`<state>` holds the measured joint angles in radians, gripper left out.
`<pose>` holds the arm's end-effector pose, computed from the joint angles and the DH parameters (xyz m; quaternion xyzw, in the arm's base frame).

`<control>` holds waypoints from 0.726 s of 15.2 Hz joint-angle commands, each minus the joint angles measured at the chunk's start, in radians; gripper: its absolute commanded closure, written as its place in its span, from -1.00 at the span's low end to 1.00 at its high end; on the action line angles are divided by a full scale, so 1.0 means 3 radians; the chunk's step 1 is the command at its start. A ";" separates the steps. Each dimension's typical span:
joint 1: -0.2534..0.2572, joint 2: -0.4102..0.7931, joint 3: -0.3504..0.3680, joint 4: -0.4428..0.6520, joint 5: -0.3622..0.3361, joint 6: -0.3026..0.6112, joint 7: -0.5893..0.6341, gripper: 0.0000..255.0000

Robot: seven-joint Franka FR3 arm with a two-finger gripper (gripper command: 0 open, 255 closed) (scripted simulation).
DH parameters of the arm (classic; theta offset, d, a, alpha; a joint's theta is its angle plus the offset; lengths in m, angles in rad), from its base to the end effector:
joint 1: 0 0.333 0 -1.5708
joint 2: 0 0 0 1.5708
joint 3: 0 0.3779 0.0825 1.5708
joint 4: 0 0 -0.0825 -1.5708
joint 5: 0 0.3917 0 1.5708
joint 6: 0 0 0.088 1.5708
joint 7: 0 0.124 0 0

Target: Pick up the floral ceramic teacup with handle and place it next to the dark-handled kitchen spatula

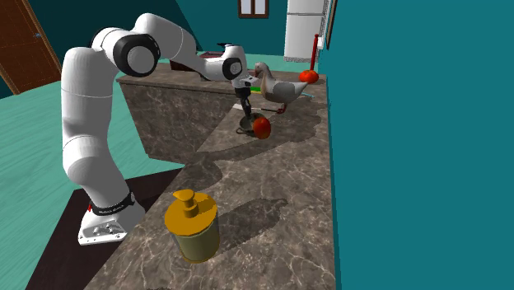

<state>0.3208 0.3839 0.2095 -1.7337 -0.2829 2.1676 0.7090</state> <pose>0.6106 0.3223 0.4055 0.9960 -0.0217 0.0718 0.0475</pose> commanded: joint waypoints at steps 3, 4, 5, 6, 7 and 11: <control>-0.0003 0.0004 -0.0004 -0.0009 -0.0001 0.0000 0.0000 -1.00; -0.0003 0.0005 -0.0003 -0.0008 -0.0001 0.0000 0.0000 -1.00; -0.0003 0.0004 -0.0003 -0.0009 -0.0001 0.0000 0.0000 -1.00; -0.0002 0.0008 -0.0003 0.0000 -0.0001 -0.0005 0.0000 -1.00; 0.0001 -0.0046 0.0009 0.0035 0.0021 -0.0092 -0.0014 -1.00; 0.0013 -0.0178 0.0039 0.0157 0.0077 -0.0344 -0.0050 -1.00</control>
<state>0.3241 0.3342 0.2201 -1.6955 -0.2624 2.0782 0.6962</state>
